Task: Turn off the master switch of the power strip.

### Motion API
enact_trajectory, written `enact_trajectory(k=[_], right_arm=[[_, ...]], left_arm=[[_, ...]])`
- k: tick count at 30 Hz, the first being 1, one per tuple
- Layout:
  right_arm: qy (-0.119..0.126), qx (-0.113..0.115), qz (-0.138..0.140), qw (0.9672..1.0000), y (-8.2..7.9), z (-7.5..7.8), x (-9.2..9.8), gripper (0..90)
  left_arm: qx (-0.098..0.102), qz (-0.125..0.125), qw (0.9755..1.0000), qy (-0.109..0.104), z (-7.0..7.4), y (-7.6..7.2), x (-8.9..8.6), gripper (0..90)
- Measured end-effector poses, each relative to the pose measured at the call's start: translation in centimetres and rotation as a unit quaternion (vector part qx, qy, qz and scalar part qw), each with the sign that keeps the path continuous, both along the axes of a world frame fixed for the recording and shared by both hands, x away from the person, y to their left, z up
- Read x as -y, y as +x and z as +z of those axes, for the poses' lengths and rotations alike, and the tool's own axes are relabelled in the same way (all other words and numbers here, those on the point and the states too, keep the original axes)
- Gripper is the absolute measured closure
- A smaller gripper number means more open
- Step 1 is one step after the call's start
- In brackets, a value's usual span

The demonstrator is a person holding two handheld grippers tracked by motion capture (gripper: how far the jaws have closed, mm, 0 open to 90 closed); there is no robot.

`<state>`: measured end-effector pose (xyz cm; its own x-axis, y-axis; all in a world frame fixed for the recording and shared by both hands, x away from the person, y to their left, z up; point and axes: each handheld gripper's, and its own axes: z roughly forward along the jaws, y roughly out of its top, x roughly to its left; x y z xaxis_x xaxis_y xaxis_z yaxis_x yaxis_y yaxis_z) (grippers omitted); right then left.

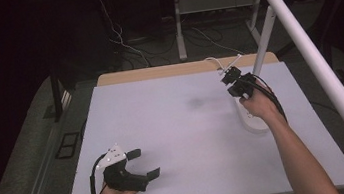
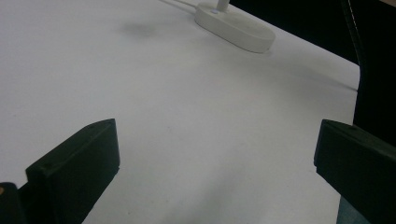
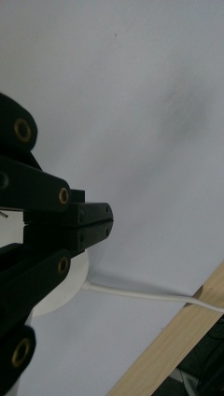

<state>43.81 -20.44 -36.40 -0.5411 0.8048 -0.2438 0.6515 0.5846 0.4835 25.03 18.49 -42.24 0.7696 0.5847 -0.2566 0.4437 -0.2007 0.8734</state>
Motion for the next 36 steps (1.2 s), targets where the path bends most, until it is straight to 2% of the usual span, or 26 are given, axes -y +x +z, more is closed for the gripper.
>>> enact_trajectory(k=[7,11,14,21,36], right_arm=[[-0.044,-0.004,-0.005,0.9990,0.4,-1.1,-0.1,89.1],[-0.055,-0.006,-0.010,0.9984,0.5,-1.4,-0.1,89.1],[-0.057,-0.007,-0.012,0.9983,0.6,-1.5,0.0,89.1],[-0.079,-0.014,-0.025,0.9965,0.7,-2.1,0.2,89.2],[-0.090,-0.024,-0.037,0.9950,0.7,-3.3,1.1,89.2]], left_arm=[[0.001,-0.001,1.0000,0.003,0.0,0.0,0.0,0.0],[0.001,-0.003,1.0000,0.004,0.0,0.0,0.1,0.0],[0.001,-0.004,1.0000,0.005,0.0,0.0,0.1,0.0],[0.001,-0.004,1.0000,0.005,0.0,0.0,0.1,0.0],[0.001,-0.006,1.0000,0.008,0.0,0.0,0.1,0.0]])
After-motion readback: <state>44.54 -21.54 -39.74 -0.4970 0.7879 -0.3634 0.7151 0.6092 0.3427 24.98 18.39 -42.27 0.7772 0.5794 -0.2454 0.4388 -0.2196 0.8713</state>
